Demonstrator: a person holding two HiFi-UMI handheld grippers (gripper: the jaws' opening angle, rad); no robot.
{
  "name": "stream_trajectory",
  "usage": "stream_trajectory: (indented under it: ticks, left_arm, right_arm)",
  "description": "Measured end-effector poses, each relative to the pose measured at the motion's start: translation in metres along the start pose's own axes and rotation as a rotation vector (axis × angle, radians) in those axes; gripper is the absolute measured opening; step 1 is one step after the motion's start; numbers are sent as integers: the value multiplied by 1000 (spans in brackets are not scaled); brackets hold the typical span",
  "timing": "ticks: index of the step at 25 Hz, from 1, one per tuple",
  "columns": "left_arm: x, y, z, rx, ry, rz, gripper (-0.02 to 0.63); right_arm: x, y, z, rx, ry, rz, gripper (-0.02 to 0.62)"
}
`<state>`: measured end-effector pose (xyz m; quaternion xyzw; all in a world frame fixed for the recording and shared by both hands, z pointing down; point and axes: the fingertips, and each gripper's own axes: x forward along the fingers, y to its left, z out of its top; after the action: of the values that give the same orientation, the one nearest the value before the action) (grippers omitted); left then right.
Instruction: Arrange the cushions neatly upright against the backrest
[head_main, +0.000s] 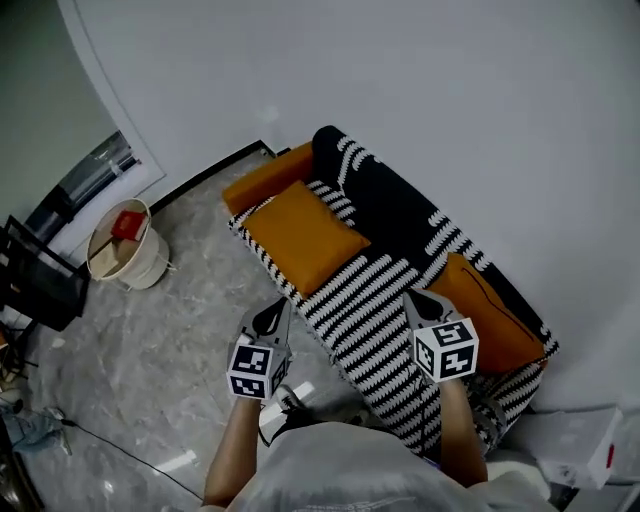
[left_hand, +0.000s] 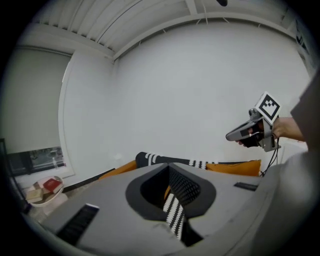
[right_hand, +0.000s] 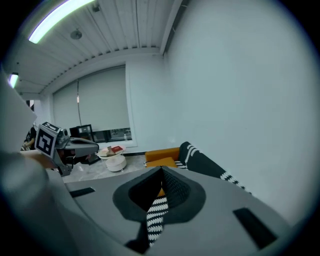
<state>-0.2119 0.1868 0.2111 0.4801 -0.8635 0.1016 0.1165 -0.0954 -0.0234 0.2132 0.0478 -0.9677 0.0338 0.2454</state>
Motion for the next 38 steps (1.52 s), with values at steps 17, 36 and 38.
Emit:
stream_trajectory:
  ticks: [17,36,38]
  left_arm:
    - [-132,224,-80,-98,-10,304,17]
    - [-128,370,-109,-129,46,279,17]
    - [-118,383,-109,-118,56,269,17]
  right_arm:
    - [115,212,72,-103,-146,207,3]
    - [225,264,79,-56,-53,96,3]
    - [239,263,83,-35,-51,109,3]
